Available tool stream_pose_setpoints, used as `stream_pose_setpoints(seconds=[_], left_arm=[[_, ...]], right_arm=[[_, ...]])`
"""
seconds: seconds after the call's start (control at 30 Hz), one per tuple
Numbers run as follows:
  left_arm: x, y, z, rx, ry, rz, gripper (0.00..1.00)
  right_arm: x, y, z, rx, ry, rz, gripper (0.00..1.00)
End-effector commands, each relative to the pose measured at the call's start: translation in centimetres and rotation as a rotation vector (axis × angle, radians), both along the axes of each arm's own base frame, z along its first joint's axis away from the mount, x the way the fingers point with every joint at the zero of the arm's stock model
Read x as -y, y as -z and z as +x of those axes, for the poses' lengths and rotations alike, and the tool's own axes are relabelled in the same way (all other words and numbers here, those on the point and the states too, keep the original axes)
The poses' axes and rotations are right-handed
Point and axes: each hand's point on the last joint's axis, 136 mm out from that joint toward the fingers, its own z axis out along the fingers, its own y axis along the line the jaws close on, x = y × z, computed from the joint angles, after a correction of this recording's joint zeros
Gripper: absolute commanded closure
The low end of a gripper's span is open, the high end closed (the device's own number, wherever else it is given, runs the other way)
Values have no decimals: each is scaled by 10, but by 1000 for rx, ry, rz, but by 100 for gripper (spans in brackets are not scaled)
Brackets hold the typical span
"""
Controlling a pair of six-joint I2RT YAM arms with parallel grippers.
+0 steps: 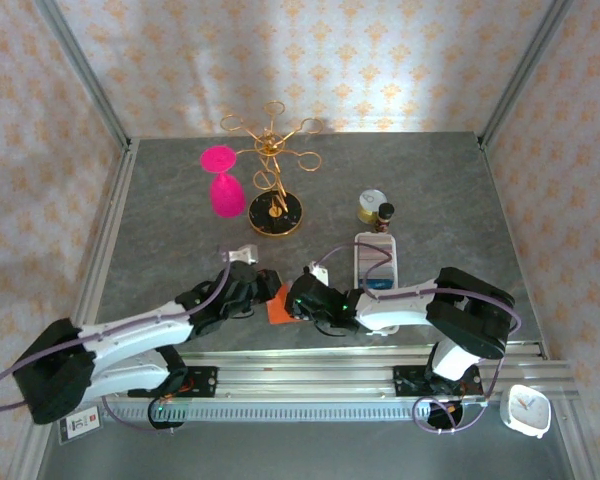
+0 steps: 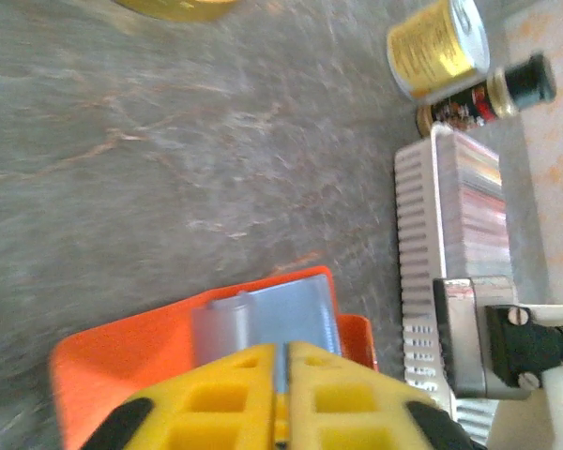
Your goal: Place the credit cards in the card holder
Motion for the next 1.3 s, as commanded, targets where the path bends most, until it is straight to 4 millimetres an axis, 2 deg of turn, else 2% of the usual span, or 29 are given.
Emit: stream_pose_setpoints(seconds=[0.0, 0.23, 0.5, 0.7, 1.0, 1.27], left_arm=[[25, -5, 6, -8, 82, -7, 91], [35, 24, 17, -57, 81, 46, 94], [29, 57, 16, -128, 82, 68, 95], [21, 63, 16, -141, 92, 29, 95], [15, 78, 3, -172, 116, 45, 95], [4, 90, -6, -187, 107, 79, 96]], right_arm=[[4, 2, -2, 2, -14, -2, 75], [-5, -7, -7, 24, -59, 22, 66], [-8, -14, -12, 44, -91, 46, 63], [-8, -17, -12, 56, -97, 53, 63], [-7, -30, -12, 80, -91, 112, 60], [18, -32, -3, 95, 41, 104, 61]])
